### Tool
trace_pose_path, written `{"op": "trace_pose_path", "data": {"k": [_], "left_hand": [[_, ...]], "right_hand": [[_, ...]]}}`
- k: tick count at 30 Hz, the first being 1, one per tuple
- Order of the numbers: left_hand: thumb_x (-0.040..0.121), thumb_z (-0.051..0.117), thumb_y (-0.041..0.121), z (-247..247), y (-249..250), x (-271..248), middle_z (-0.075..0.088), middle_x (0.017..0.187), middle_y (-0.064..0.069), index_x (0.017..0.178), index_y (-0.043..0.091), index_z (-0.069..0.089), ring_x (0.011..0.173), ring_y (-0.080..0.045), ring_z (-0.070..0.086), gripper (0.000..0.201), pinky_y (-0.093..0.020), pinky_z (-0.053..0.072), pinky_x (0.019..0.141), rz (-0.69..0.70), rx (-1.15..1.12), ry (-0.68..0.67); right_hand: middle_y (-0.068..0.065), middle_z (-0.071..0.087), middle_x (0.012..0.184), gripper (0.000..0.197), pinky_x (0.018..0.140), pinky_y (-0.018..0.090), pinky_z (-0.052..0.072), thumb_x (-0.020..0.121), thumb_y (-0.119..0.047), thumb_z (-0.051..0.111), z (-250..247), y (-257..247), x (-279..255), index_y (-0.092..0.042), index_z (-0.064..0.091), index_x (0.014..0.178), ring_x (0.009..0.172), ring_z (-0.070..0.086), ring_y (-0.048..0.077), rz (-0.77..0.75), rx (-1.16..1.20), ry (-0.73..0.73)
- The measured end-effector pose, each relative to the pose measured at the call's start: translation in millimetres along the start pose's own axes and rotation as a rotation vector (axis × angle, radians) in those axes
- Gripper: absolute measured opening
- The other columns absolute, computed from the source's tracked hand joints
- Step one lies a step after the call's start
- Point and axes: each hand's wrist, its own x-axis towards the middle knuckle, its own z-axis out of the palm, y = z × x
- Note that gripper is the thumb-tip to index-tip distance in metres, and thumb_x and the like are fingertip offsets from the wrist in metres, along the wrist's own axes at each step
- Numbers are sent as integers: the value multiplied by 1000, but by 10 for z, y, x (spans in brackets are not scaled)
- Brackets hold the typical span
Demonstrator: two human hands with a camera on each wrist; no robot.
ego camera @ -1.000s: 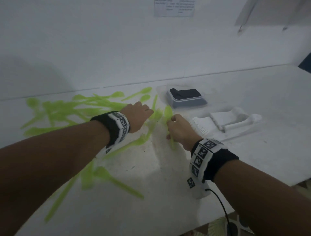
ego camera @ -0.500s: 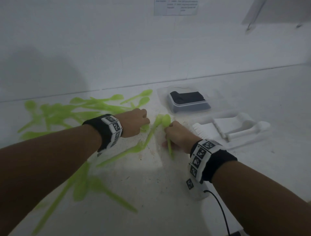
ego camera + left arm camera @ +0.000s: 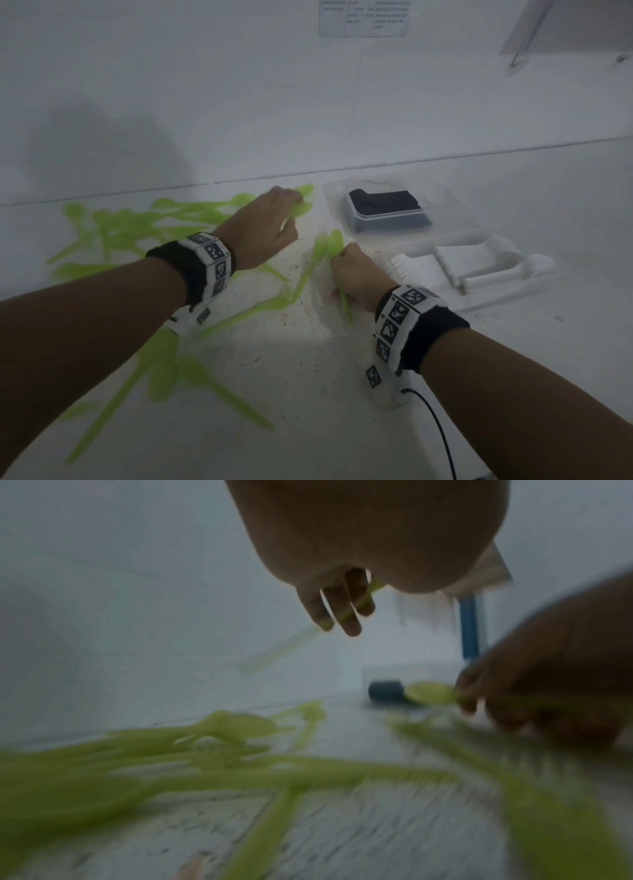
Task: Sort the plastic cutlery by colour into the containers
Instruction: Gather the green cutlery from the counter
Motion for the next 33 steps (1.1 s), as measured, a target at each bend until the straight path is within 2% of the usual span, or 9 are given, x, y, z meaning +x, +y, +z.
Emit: {"op": "trace_pose_path", "data": {"k": [4,7,11,16,19,23,27,30,33], "left_hand": [[107,41,18,-353,13,-231,49,82,13,130,14,53,70,-3,54,27,-30,36,66,-211,-79,100],[109,40,36,-585,-103,-649,59,77,11,125,22,60,78,-24,60,29,-33,41,73,-304,-17,5],[103,52,34,-843,-269,-1358,59,63,-2,130,24,50,61,-21,57,29,-34,40,59,-558,38,-87],[104,45,19,-1088,-304,-2220,54,90,-3,136,11,38,74,-15,52,33,-35,36,64,-802,-31,-192],[109,39,22,-1172,-253,-2692,54,101,-4,121,13,51,88,-19,50,20,-34,35,81,-788,1,-194],[107,44,40,-1225,-91,-3116,57,80,1,95,20,54,74,-15,53,25,-33,38,71,-803,11,-220],[97,63,40,-1144,56,-3195,55,98,4,127,17,55,81,-12,51,38,-23,35,73,-722,34,-239],[104,46,9,-1054,115,-3032,49,123,-4,148,10,32,104,-12,51,46,-12,35,80,-753,-136,-226],[108,35,14,-985,111,-2829,57,116,-2,145,15,35,96,-12,55,37,-16,43,79,-741,-196,-171]], "right_hand": [[7,60,100,19,79,41,45,104,-21,36,189,-192,-48,-8,46,114,89,57,27,-223,-103,70],[5,61,93,20,68,38,43,104,-26,40,447,-406,-113,-9,48,110,77,54,23,-345,-110,-12],[6,60,93,26,64,35,39,103,-32,47,937,-641,-205,-8,51,111,76,52,24,-461,-208,-159],[-1,57,87,22,61,30,40,101,-32,55,1588,-860,-361,-10,59,103,76,54,20,-641,-388,-259],[-2,59,89,17,60,26,40,100,-30,56,1824,-919,-436,-14,61,99,75,53,15,-757,-479,-304],[-6,59,87,8,66,34,50,96,-25,58,1854,-946,-435,-20,63,99,80,60,21,-774,-554,-292],[1,63,90,14,69,35,49,88,-22,63,1700,-936,-356,-20,63,102,80,61,24,-711,-554,-164],[5,61,102,17,71,33,43,88,-23,63,1572,-859,-291,-20,64,105,86,60,28,-678,-639,-99],[12,60,114,27,80,36,49,95,-28,61,1441,-742,-274,-13,68,117,103,61,36,-670,-837,-106]]}}
